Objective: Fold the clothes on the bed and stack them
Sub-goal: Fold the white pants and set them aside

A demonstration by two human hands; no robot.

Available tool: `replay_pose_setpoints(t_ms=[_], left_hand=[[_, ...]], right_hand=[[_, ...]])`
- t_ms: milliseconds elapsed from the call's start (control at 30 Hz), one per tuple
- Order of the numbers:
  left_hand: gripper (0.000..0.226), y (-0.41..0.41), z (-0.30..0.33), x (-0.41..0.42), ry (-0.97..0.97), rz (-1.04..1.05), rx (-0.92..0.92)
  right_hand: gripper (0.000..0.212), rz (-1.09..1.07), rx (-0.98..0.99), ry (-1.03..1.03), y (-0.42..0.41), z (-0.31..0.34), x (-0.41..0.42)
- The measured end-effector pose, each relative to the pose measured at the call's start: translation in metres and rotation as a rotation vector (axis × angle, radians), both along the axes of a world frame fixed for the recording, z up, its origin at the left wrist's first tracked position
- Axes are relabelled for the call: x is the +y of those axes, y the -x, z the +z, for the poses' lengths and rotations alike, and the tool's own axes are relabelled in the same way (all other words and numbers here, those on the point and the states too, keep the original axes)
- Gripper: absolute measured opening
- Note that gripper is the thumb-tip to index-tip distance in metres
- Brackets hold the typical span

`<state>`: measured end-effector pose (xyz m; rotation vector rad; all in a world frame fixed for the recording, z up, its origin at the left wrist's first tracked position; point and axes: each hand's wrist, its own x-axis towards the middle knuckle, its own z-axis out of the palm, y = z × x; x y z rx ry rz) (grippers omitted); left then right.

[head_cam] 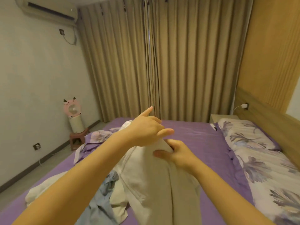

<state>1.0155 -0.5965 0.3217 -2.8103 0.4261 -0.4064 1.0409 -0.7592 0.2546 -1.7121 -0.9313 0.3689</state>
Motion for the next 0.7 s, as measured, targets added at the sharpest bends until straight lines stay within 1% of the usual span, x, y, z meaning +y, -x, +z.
replay_pose_setpoints(t_ms=[33, 67, 133, 167, 233, 300, 367, 433, 467, 500, 567, 667, 700], left_hand=[[0.072, 0.001, -0.015, -0.006, 0.083, 0.034, 0.059], [0.075, 0.003, -0.029, -0.007, 0.22, 0.092, 0.087], [0.066, 0.006, -0.045, -0.01, 0.541, 0.22, 0.085], [0.063, 0.007, -0.049, -0.013, 0.609, 0.262, 0.068], [0.063, 0.008, -0.052, -0.023, 0.606, 0.283, 0.03], [0.067, 0.008, -0.05, -0.028, 0.559, 0.283, 0.007], [0.065, 0.008, -0.043, -0.026, 0.503, 0.289, -0.03], [0.062, 0.009, -0.03, -0.025, 0.483, 0.287, -0.088], [0.064, 0.009, -0.023, -0.023, 0.491, 0.285, -0.115], [0.066, 0.009, -0.016, -0.022, 0.498, 0.288, -0.135], [0.068, 0.011, -0.001, -0.02, 0.481, 0.314, -0.16], [0.065, 0.014, 0.014, -0.017, 0.393, 0.337, -0.174], [0.069, 0.015, 0.017, -0.014, 0.35, 0.34, -0.179]], right_hand=[[0.016, 0.004, -0.004, -0.001, -0.001, 0.0, 0.0], [0.016, 0.004, -0.003, 0.002, -0.002, 0.0, 0.0], [0.017, 0.001, 0.026, 0.008, -0.004, -0.005, -0.006], [0.017, 0.006, 0.051, 0.007, -0.005, -0.009, -0.011], [0.021, 0.026, 0.091, 0.023, -0.008, -0.02, -0.024], [0.026, 0.031, 0.159, 0.048, -0.014, -0.039, -0.041], [0.025, 0.036, 0.213, 0.067, -0.02, -0.063, -0.058], [0.033, -0.005, 0.177, 0.076, -0.021, -0.084, -0.067], [0.037, -0.061, 0.146, 0.054, -0.02, -0.093, -0.068], [0.037, -0.134, 0.127, 0.01, -0.018, -0.098, -0.067], [0.028, -0.248, 0.131, -0.117, -0.017, -0.101, -0.06], [0.02, -0.246, 0.193, -0.26, -0.021, -0.094, -0.055], [0.02, -0.233, 0.201, -0.282, -0.023, -0.09, -0.056]])
